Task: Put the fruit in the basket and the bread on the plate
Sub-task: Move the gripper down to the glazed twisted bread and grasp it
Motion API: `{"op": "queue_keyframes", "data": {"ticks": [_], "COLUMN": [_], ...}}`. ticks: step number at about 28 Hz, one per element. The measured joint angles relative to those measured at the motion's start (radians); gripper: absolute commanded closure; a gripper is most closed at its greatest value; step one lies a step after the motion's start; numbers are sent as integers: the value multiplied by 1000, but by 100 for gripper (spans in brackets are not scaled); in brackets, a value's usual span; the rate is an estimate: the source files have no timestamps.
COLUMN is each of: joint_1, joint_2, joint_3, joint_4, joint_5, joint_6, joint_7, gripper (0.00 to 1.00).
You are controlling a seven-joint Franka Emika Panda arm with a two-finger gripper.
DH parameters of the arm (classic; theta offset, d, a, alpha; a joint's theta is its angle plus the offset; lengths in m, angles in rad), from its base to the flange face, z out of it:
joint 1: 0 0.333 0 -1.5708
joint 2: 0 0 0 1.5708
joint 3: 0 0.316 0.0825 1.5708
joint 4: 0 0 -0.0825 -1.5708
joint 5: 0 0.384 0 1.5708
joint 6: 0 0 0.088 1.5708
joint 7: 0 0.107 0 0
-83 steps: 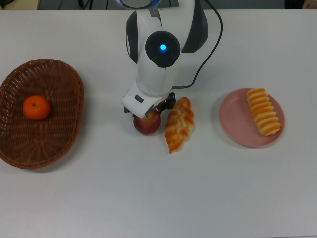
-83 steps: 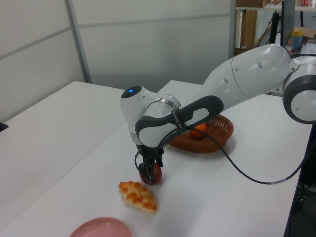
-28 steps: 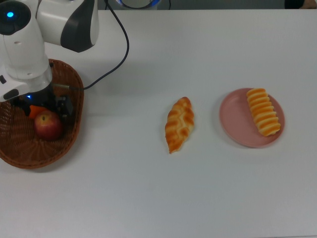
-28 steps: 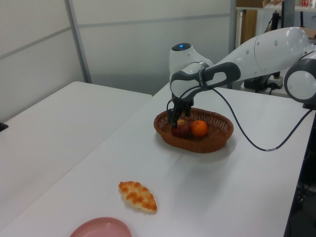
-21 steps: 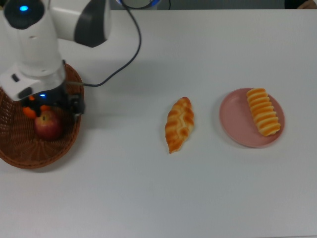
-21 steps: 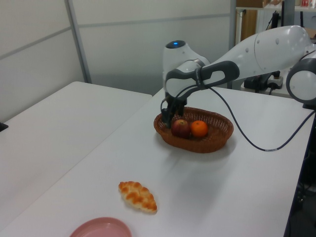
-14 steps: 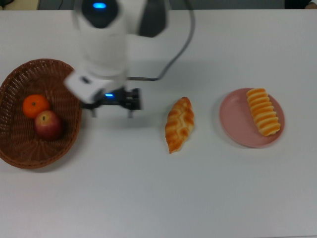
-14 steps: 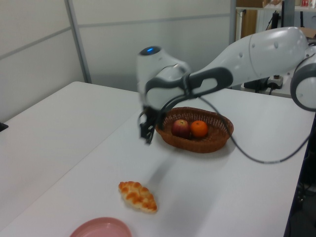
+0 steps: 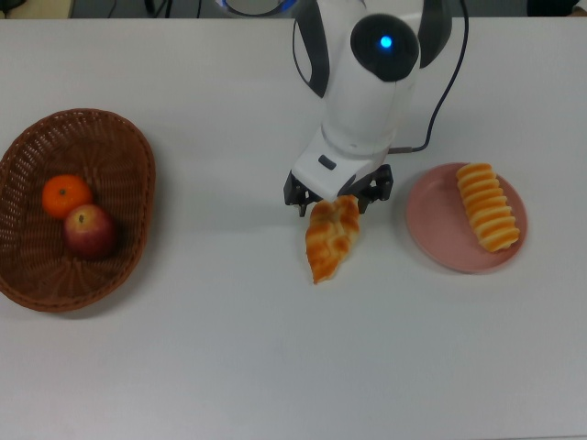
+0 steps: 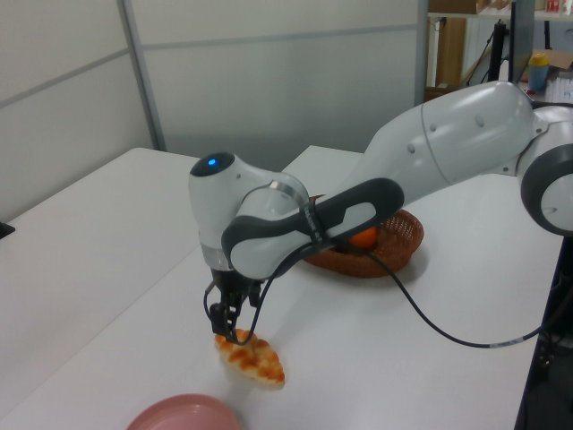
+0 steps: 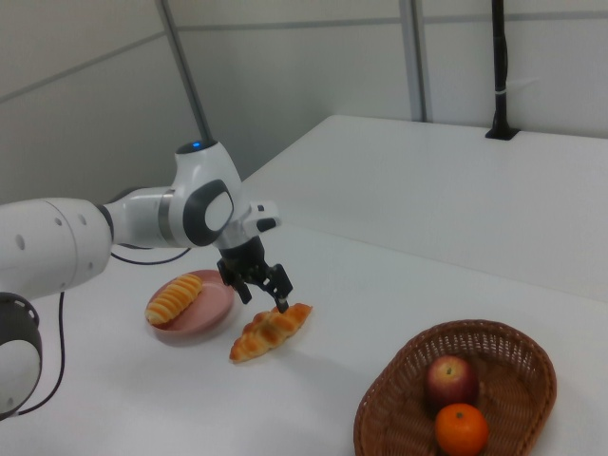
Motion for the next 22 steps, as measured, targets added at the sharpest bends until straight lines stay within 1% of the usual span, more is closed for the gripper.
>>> {"op": "queue_keyframes", "data": {"ticks": [3, 8, 15, 21, 22], "joint_1": [0, 7, 30, 34, 34], "joint_2": [19, 47, 50, 50, 50], "joint_3": [-4, -6, -5, -5, -6], "joint_4": [-3, -17, -21, -21, -21], "joint_5": [-1, -21, -23, -23, -23], "joint_6": [0, 2, 2, 2, 2], "joint_7": [0, 0, 32, 57, 60], "gripper": [0, 0, 0, 0, 1]}}
